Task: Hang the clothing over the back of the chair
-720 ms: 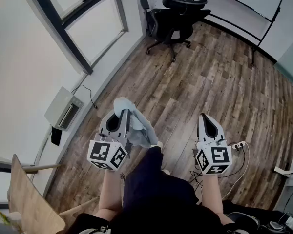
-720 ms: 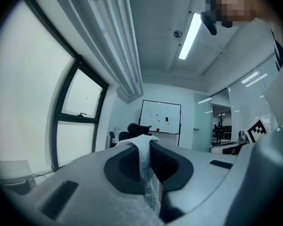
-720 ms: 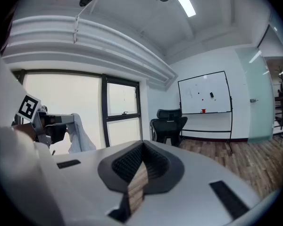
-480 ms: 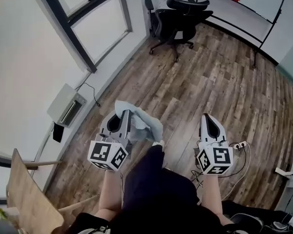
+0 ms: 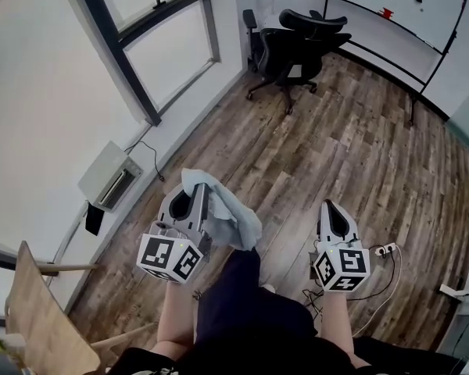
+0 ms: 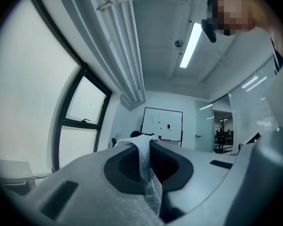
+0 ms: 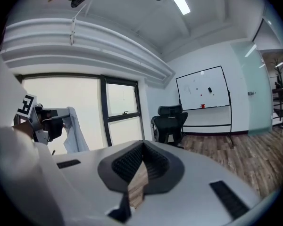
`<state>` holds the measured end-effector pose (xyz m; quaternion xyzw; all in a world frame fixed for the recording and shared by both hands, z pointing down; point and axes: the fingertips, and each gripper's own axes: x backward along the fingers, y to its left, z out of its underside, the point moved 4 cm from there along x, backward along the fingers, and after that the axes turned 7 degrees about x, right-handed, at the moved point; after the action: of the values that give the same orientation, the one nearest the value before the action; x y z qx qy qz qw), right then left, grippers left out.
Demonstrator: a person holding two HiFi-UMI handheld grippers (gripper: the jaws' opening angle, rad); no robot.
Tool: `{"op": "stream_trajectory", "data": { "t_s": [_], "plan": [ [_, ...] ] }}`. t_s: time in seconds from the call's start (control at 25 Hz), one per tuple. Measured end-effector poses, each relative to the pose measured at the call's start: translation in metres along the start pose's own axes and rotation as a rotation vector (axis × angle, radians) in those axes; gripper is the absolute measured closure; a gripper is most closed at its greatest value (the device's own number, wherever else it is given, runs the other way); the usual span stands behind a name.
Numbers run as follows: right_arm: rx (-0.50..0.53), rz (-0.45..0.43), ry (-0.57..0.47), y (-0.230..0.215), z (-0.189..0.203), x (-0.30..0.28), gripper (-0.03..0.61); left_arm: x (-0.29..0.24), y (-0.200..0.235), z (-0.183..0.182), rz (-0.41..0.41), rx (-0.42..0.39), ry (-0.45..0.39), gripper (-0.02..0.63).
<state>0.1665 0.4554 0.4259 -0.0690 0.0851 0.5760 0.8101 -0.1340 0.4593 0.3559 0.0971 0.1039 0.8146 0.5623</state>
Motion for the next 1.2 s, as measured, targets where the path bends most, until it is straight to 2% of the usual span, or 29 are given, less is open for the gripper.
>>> {"op": "stream_trajectory", "data": {
  "t_s": [0.4, 0.64, 0.96, 1.2],
  "plan": [
    [-0.011, 0.047, -0.004, -0.025, -0.034, -0.102, 0.578, -0.109, 0.051, -0.001, 0.039, -0.028, 0.061, 0.592],
    [-0.012, 0.077, -0.021, -0.028, -0.054, -0.155, 0.578, -0.163, 0.085, -0.015, 0.072, -0.030, 0.048, 0.592],
    [-0.011, 0.104, -0.038, -0.029, -0.068, -0.209, 0.578, -0.212, 0.119, -0.020, 0.104, -0.020, 0.046, 0.592],
    [-0.012, 0.106, -0.033, -0.024, -0.072, -0.235, 0.578, -0.227, 0.142, -0.024, 0.105, -0.007, 0.043, 0.592]
  ]
}}
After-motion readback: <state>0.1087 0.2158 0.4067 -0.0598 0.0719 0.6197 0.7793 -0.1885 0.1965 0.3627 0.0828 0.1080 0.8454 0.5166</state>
